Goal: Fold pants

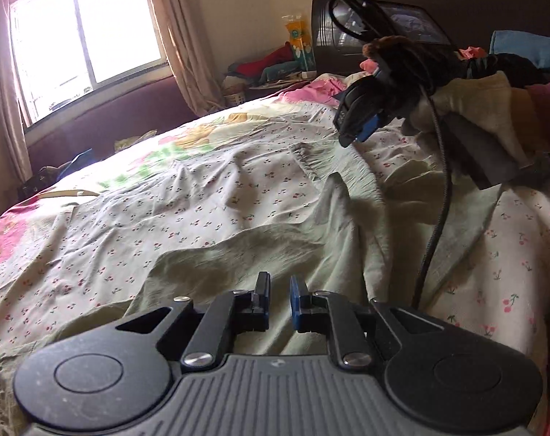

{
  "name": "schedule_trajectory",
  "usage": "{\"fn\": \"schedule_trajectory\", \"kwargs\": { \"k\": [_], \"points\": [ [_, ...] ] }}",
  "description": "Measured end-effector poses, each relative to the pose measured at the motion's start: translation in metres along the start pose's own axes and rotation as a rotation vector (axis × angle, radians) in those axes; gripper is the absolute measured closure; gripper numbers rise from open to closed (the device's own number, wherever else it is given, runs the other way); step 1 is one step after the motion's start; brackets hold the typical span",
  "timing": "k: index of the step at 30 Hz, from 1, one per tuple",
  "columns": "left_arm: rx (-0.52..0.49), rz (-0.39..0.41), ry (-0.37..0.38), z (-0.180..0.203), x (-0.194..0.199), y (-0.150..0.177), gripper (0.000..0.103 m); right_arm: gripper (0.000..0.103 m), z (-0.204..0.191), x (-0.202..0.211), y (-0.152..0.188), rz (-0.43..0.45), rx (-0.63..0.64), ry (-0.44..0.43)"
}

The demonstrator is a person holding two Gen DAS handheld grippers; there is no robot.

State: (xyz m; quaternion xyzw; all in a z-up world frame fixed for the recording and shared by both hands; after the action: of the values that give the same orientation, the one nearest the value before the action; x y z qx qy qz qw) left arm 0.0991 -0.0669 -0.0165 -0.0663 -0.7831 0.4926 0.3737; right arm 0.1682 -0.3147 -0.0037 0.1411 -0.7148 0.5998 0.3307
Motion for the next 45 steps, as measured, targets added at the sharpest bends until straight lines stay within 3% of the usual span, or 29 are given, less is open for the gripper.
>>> {"fn": "schedule_trajectory", "kwargs": {
  "k": [4,8,12,15,18,20,24,28,31,33,36,39,45],
  "points": [
    [0.018,0.014,0.036,0.027,-0.025,-0.018,0.074,0.081,-0.006,-0.057,-0.021,-0.043,0.0,-0.039],
    [0.04,-0.001,0.067,0.042,-0.045,-0.021,0.074,0.073,-0.009,-0.103,-0.021,-0.117,-0.013,-0.029],
    [0.045,-0.032,0.078,0.048,-0.052,-0.015,0.074,0.069,-0.005,-0.11,-0.026,-0.079,-0.038,-0.04],
    [0.047,-0.045,0.082,0.049,-0.054,-0.015,0.074,0.053,-0.012,-0.116,-0.028,-0.092,-0.013,-0.034],
    [0.041,-0.042,0.073,0.048,-0.054,-0.017,0.074,0.067,-0.015,-0.122,-0.028,-0.082,0.019,0.038],
    [0.039,-0.033,0.067,0.047,-0.05,-0.019,0.074,0.1,-0.002,-0.123,-0.031,-0.088,-0.043,0.046],
    [0.041,-0.007,0.047,0.043,-0.04,-0.029,0.074,0.101,0.031,-0.078,-0.038,-0.002,-0.197,-0.04],
    [0.03,0.015,0.046,0.048,-0.029,-0.04,0.074,0.101,0.082,0.023,-0.039,0.156,-0.357,-0.157],
    [0.001,0.018,0.057,0.062,-0.022,-0.045,0.073,0.101,0.128,0.091,-0.02,0.274,-0.492,-0.195],
    [-0.028,0.017,0.08,0.075,-0.019,-0.045,0.072,0.101,0.157,0.117,0.005,0.295,-0.555,-0.155],
    [-0.087,-0.013,0.11,0.096,-0.02,-0.041,0.068,0.101,0.196,0.12,0.05,0.221,-0.627,-0.082],
    [-0.166,-0.039,0.121,0.116,-0.019,-0.036,0.067,0.101,0.222,0.106,0.086,0.144,-0.759,-0.084],
    [-0.24,-0.04,0.11,0.135,-0.011,-0.04,0.067,0.101,0.228,0.105,0.094,0.173,-0.781,-0.101]
  ]
}}
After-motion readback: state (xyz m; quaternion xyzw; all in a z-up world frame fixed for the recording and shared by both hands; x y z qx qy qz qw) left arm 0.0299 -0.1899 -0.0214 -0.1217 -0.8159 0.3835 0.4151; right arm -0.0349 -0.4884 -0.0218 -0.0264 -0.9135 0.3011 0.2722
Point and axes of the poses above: each gripper's, at about its wrist camera, not at the fingertips, and x roughly against the way its jaws point, z to its right, y to its underside, the point moved 3 cm from there along -x, roughly the way its jaws point, and after that the axes turned 5 degrees about -y, right-handed, at the moved point
